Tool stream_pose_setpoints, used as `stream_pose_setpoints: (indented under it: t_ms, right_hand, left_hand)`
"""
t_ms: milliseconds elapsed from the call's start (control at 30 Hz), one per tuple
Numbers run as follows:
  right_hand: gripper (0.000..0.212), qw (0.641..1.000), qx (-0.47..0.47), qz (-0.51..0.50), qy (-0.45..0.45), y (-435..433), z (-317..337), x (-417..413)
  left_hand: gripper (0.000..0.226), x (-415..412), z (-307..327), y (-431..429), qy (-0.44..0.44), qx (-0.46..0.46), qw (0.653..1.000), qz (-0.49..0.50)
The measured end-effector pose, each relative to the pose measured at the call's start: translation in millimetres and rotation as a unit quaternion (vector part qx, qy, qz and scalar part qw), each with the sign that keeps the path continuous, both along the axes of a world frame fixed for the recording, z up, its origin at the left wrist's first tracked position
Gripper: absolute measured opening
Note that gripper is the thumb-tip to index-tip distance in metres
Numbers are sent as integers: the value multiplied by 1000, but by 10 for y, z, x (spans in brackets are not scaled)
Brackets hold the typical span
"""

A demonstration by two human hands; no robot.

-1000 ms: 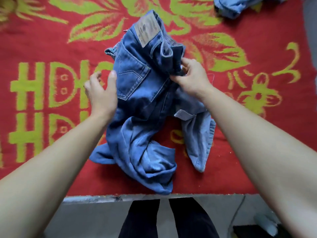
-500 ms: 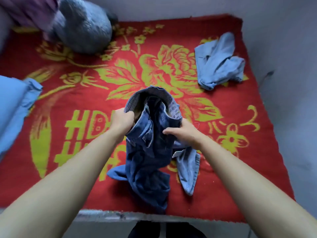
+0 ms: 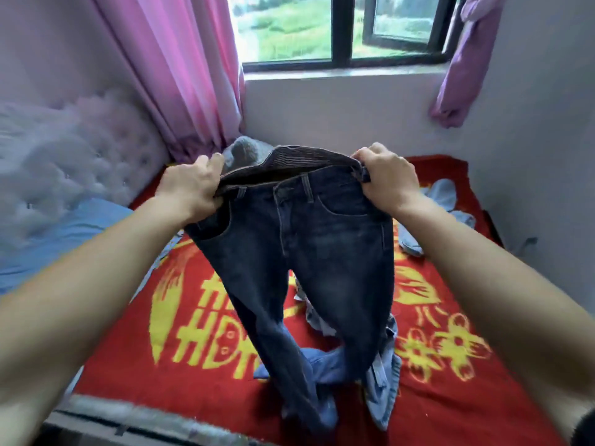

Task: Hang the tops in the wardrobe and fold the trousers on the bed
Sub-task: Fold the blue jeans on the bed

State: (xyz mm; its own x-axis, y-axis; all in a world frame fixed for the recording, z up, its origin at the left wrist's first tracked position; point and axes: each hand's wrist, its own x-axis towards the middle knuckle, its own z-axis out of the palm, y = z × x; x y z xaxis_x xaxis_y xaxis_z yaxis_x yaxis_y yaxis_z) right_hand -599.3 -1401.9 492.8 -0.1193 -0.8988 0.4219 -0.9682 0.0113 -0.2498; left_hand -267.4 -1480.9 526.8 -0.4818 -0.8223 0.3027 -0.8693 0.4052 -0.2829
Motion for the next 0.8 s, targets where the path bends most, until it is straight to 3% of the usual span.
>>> stream_pose_setpoints:
  t_ms: [100, 233, 333, 433, 533, 633, 800]
  right_hand:
    - [50, 996, -39, 9, 81, 150, 440, 296]
    - [45, 975, -4, -14, 221, 393, 821, 760]
    - [37, 964, -11, -47, 260, 497, 1139, 1302]
    - [27, 966, -64, -57, 243, 581, 1494, 1795]
    - [49, 956, -140, -25, 257, 683, 1811, 2222]
    - [77, 935, -141, -26, 324, 723, 2059, 2530]
    - [61, 908, -157, -92, 376, 686, 2472, 2873]
  left_hand:
    - [25, 301, 296, 81, 15, -59, 998, -36]
    - [11, 860, 606, 188, 1, -87, 994, -59]
    - [18, 1342, 849, 272, -7, -99, 992, -76]
    - [20, 1837, 1138, 260, 43, -137, 987, -68]
    - [27, 2308, 1401, 215, 84, -194, 976, -48]
    - [33, 2676, 1650, 192, 98, -229, 967, -51]
    - [28, 3008, 2011, 185, 113, -293, 946, -78]
